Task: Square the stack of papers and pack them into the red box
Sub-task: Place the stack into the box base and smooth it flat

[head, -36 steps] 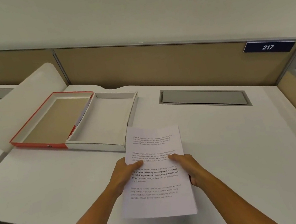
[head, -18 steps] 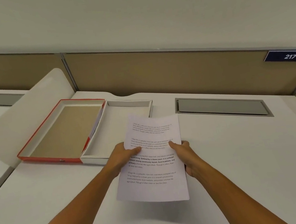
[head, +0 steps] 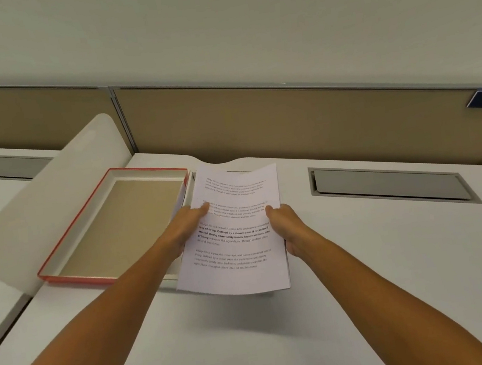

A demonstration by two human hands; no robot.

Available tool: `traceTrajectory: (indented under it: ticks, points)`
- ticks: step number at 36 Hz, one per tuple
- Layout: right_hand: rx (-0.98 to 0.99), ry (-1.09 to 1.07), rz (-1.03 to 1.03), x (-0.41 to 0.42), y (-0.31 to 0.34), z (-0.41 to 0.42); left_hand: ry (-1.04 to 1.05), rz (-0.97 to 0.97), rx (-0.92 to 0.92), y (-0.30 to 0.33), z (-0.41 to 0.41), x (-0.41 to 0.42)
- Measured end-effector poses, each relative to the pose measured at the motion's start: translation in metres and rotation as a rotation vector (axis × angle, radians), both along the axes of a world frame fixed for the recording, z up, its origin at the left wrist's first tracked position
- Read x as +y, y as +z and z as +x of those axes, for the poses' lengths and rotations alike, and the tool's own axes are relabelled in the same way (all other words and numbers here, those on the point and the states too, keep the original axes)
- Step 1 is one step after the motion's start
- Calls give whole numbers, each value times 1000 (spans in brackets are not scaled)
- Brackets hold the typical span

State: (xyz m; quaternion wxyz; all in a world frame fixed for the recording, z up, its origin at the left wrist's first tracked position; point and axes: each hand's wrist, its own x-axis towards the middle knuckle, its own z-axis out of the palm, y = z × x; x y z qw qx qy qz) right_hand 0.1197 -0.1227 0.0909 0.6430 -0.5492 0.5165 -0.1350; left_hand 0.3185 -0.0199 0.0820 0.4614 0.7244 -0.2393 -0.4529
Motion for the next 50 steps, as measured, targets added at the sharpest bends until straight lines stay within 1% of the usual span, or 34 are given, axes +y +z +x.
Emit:
traceTrajectory:
  ticks: [7,18,22,34,43,50]
  points:
    - [-13,-47,47,-16,-6,41,-9,10,79,8,33,-16]
    - [-23,-90,127,-38,-22,78,-66,39,65,-6,67,-58]
    - [-18,-99,145,-46,-29,87,-59,95,42,-14,72,-71]
    - [69,-108,210,-59,-53,99,-22,228,76,-51,78,-88]
    - [100,-113,220,-68,-66,100,34,266,8,-66,79,-91]
    - [136,-101,184,-68,-66,104,49,273,-109,-67,77,-93]
